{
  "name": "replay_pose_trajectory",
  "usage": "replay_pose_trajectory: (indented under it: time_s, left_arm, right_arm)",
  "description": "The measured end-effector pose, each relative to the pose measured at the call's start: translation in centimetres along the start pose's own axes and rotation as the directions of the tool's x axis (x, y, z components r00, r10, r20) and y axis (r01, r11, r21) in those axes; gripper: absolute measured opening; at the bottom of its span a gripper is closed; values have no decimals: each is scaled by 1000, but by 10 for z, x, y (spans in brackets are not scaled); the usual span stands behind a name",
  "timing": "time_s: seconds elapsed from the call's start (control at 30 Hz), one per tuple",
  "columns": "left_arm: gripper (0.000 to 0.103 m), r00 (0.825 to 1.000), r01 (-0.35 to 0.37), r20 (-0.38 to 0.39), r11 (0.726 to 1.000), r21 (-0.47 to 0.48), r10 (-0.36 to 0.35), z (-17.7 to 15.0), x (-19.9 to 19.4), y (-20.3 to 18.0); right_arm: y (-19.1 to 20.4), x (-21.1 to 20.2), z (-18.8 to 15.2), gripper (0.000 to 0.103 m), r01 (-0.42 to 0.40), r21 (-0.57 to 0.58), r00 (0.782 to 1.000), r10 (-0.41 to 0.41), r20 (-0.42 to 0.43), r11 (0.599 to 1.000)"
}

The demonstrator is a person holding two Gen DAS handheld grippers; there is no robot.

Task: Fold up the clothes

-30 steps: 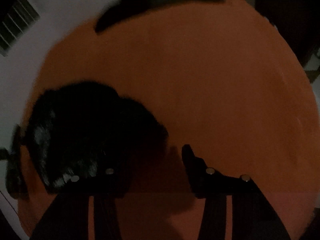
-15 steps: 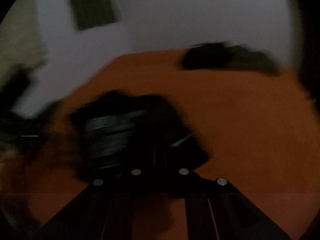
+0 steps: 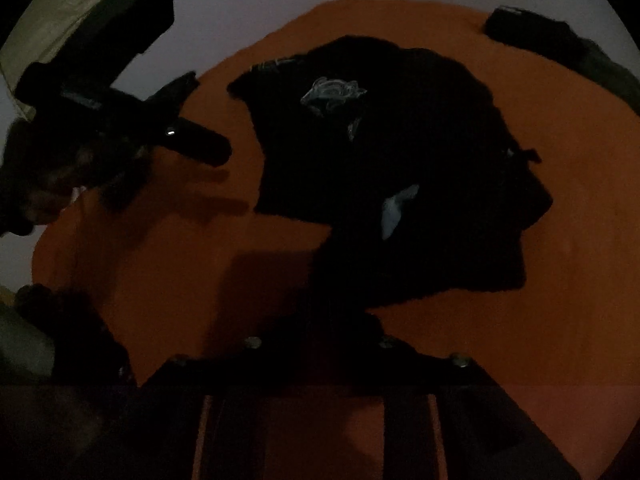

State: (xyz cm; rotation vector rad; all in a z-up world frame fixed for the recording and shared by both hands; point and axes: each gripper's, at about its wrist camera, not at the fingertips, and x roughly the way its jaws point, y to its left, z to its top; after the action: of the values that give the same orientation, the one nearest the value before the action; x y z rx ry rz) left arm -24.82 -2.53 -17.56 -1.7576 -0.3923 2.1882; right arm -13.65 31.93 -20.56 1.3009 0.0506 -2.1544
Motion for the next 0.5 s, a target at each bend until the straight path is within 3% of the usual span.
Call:
replay_pose_trajectory:
  time_s: [0.1,0.13,0.33,0.43,0.5]
  left_arm:
    - [81,997,70,23,997,-14,-70,6,7,-12]
    - [81,996,88,30,996,-16,-87,8,11,-17]
    - [81,992,119,-50,991,63,-116,-2,41,-47]
    - [81,991,95,-94,995,39,-91,-5,61,-49]
    - [81,986,118,-119,993,-2,-117,-3,72,-48]
  right_arm:
    - [-8,-26,-3,48,18,43,997,-21,80,999]
    - [-11,-35,-6,50,31,68,993,-39,116,997]
    - [-32,-57,-10,50,208,146,954,-234,190,967]
    - [-44,-62,-11,50,249,125,948,-269,170,960]
    - [-54,-59,-4,50,263,110,946,-279,164,958]
